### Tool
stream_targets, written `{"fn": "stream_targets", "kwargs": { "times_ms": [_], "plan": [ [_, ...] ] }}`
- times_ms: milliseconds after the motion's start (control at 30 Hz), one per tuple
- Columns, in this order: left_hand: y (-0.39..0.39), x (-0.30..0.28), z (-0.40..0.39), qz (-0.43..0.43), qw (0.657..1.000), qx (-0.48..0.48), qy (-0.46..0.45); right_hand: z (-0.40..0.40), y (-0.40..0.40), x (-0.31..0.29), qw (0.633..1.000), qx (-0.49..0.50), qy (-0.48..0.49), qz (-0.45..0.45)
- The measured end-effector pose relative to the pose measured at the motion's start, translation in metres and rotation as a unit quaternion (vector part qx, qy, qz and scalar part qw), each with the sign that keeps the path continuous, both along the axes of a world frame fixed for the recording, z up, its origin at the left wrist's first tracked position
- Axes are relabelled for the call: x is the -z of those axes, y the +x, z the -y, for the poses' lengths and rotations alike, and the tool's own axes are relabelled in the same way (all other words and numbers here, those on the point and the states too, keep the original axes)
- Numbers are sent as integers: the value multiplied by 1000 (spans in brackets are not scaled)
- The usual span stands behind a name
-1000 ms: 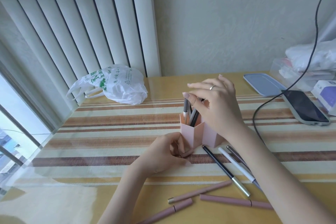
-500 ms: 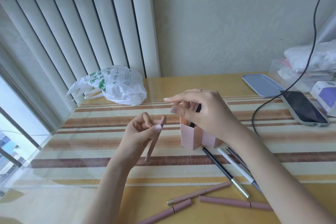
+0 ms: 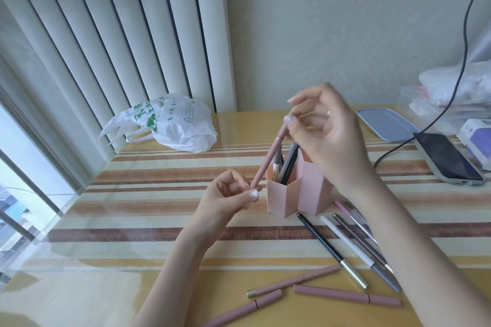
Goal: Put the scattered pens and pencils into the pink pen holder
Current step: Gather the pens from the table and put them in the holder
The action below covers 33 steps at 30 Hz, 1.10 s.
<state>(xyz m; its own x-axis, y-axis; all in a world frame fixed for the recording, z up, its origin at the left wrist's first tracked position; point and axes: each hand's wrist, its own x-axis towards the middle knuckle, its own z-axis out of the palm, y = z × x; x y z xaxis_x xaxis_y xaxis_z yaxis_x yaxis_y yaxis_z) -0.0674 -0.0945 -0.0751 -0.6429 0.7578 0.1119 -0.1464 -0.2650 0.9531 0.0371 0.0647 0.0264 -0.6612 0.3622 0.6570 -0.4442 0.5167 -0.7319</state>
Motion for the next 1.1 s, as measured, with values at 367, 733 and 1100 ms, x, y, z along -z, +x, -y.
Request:
{"fn": "stream_targets", "kwargs": {
  "times_ms": [367, 733, 1100],
  "plan": [
    [1, 10, -5, -69, 996, -24, -47, -14, -13, 28, 950, 87, 255, 158],
    [-1, 15, -7, -139, 985, 23, -103, -14, -4, 26, 959, 98, 244, 102],
    [27, -9, 9, -332, 872, 103, -344, 18, 77, 73, 889, -33, 273, 366]
  ]
}}
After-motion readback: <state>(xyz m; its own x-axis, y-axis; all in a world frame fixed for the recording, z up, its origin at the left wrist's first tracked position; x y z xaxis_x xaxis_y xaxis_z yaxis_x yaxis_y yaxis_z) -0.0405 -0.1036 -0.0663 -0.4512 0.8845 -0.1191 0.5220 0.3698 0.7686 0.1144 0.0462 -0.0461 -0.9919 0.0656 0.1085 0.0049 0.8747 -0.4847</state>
